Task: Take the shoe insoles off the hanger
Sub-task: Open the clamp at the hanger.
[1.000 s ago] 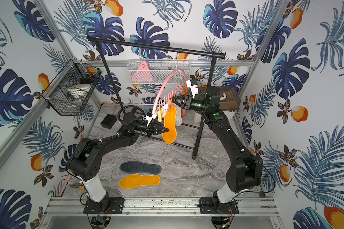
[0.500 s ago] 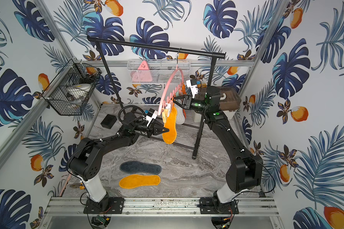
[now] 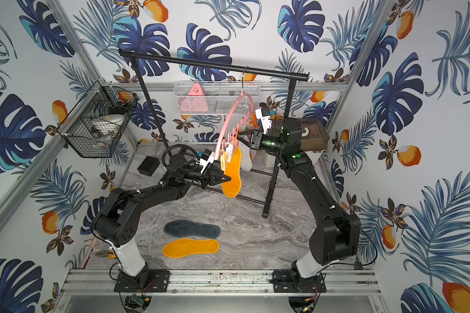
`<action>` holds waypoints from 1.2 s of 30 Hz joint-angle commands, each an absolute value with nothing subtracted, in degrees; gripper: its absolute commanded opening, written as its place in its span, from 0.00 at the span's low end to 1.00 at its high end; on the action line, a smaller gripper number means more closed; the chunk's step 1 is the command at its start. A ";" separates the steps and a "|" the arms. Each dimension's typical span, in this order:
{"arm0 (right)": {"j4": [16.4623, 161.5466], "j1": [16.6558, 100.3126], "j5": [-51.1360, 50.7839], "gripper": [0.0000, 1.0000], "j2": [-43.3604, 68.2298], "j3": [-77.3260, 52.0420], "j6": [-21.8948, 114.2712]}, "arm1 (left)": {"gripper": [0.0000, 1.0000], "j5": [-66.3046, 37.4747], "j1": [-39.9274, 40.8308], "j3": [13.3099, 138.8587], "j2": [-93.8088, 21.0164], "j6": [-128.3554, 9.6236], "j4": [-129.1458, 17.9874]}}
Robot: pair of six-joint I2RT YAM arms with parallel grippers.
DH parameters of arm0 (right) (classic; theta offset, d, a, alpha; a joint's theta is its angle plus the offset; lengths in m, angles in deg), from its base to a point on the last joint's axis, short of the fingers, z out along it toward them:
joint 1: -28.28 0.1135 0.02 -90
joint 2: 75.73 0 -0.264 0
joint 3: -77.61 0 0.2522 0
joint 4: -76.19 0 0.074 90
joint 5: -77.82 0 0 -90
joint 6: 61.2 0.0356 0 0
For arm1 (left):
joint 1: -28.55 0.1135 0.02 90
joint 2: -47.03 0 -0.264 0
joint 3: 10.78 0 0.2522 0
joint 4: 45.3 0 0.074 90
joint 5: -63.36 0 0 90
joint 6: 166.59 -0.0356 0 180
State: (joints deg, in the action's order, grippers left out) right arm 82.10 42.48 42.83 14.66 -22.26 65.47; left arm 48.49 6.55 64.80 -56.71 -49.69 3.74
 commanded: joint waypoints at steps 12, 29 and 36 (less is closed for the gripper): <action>84.40 42.48 41.75 0.30 13.65 -21.41 61.85 | 0.01 35.57 3.80 62.88 -45.49 -98.87 -53.51; 85.73 42.43 39.36 0.52 11.59 -19.57 59.33 | 0.08 26.91 6.16 63.11 -38.34 -122.27 -88.32; 92.02 42.43 36.15 0.56 9.31 -18.28 53.91 | 0.09 24.25 11.09 62.86 -35.93 -123.67 -93.47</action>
